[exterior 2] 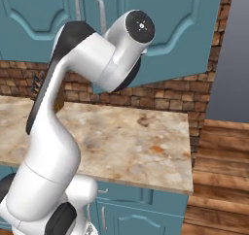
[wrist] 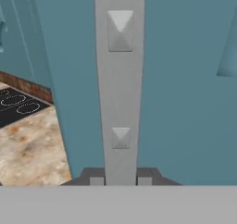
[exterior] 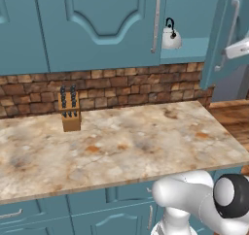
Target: Open the cabinet, pick the kettle from the cabinet, and place it in the sink.
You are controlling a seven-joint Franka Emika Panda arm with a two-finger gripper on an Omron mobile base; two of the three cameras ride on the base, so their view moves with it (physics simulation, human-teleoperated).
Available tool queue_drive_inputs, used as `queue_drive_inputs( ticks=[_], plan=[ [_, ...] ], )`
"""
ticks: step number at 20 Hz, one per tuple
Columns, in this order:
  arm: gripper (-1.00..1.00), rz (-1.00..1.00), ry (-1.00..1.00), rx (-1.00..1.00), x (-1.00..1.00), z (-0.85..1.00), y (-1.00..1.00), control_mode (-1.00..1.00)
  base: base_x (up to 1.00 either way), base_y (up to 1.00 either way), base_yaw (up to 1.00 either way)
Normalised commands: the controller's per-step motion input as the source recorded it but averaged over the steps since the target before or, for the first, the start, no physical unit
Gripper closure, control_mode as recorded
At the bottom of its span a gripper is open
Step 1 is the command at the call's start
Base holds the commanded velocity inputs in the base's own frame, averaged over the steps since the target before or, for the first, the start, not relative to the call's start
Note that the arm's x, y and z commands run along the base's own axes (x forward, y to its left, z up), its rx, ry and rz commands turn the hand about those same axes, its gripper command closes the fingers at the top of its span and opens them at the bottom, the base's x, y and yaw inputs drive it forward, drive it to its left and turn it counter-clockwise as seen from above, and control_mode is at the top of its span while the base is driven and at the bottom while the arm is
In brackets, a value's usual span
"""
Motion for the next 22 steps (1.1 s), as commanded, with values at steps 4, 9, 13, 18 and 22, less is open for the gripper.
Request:
queue_drive_inputs(
  ticks=[4,9,13,18,22],
  plan=[
    [1.0,0.02,0.0,0.03,-0.53,0.0,-0.44,-1.0,0.0,0.0,0.0],
    [1.0,0.0,0.0,0.02,-0.46,0.0,-0.46,-1.0,0.0,0.0,0.0],
    [1.0,0.0,0.0,0.02,-0.42,0.0,-0.47,-1.0,0.0,0.0,0.0],
    [-1.0,-0.09,0.0,-0.02,-0.32,-0.09,-0.13,-1.0,0.0,0.0,0.0],
    [-1.0,-0.25,-0.02,-0.06,-0.4,-0.13,0.07,-1.0,0.0,0.0,0.0]
  ],
)
